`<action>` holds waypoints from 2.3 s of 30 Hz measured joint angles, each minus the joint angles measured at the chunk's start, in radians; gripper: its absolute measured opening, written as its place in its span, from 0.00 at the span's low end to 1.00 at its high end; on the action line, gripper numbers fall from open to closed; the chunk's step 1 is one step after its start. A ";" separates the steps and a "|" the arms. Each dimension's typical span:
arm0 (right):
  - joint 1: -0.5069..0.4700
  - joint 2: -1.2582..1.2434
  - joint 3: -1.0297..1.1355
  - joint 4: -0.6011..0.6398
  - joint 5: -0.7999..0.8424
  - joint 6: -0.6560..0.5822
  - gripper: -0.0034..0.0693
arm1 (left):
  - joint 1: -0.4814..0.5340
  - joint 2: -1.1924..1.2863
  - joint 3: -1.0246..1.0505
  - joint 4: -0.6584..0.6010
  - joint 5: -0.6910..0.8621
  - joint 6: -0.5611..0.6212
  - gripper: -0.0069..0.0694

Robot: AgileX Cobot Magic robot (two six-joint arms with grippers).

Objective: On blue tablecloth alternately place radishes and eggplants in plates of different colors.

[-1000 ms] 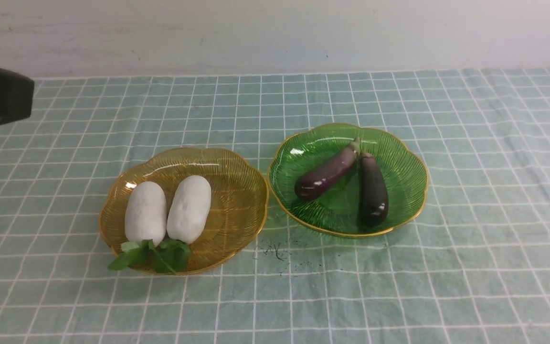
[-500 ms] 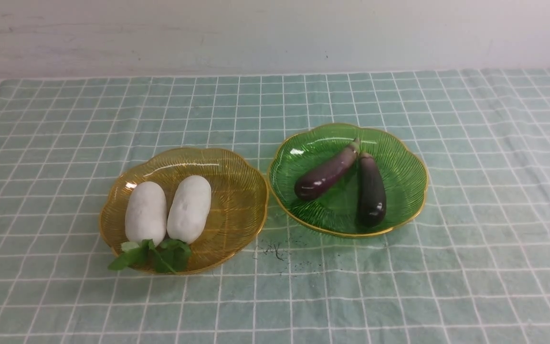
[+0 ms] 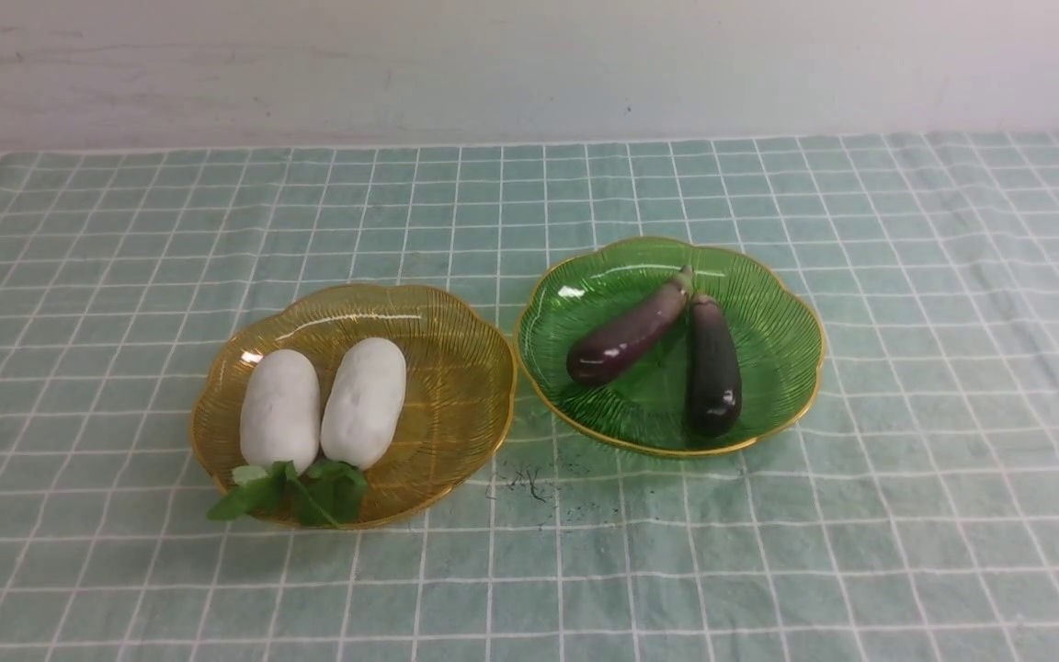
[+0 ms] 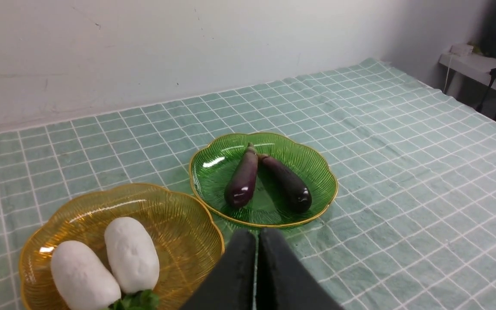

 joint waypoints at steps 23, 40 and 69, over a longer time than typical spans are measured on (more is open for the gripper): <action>0.000 0.000 0.000 0.000 0.000 0.000 0.03 | 0.300 -0.379 0.698 0.135 -0.403 0.019 0.08; 0.000 0.000 0.000 0.000 0.000 0.000 0.03 | 0.305 -0.399 0.874 0.135 -0.395 0.056 0.08; -0.001 0.000 0.005 -0.009 0.040 -0.054 0.03 | 0.305 -0.399 0.874 0.135 -0.395 0.055 0.08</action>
